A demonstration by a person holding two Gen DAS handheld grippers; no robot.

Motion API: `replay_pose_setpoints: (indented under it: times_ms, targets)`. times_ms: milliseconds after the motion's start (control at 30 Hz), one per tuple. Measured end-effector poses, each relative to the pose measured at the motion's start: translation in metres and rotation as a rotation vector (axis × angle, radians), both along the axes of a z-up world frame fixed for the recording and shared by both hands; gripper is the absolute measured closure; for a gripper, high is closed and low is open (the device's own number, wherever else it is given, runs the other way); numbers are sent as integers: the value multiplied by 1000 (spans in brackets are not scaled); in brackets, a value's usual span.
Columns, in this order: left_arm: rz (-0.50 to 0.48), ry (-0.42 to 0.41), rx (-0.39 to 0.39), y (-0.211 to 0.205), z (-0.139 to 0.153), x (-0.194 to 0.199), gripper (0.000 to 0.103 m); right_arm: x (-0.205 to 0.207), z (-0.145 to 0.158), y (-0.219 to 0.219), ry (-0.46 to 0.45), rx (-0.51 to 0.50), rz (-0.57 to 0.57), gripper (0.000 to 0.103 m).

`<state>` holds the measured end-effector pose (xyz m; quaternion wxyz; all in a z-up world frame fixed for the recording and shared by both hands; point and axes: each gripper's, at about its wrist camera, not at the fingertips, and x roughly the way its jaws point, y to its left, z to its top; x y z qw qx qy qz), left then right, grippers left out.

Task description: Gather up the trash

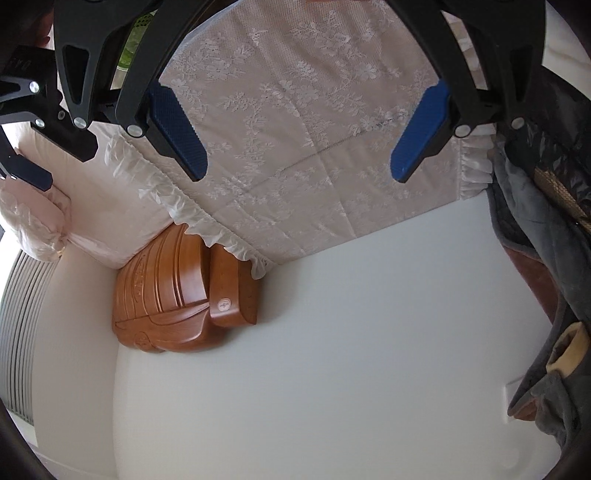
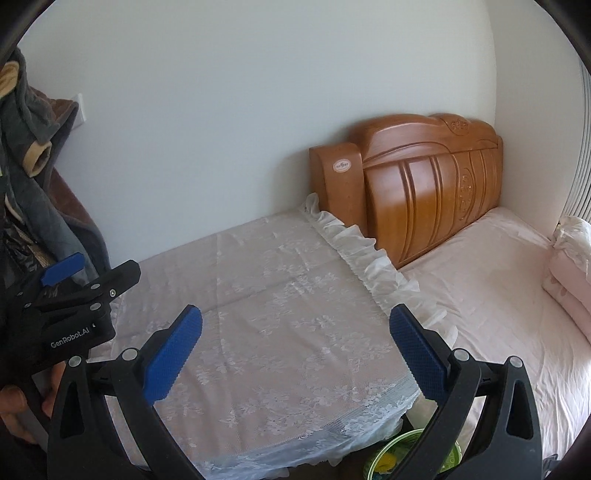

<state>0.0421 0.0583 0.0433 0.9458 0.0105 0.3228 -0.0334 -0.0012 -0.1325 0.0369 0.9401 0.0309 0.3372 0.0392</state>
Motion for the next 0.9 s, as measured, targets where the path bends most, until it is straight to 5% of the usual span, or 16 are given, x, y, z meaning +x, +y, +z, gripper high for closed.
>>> replay_pose_setpoints:
  times_ms: [900]
  targets:
    - [-35,47,-22,-6,-11,14,8,7,-8,-15,30,-3,-38,2]
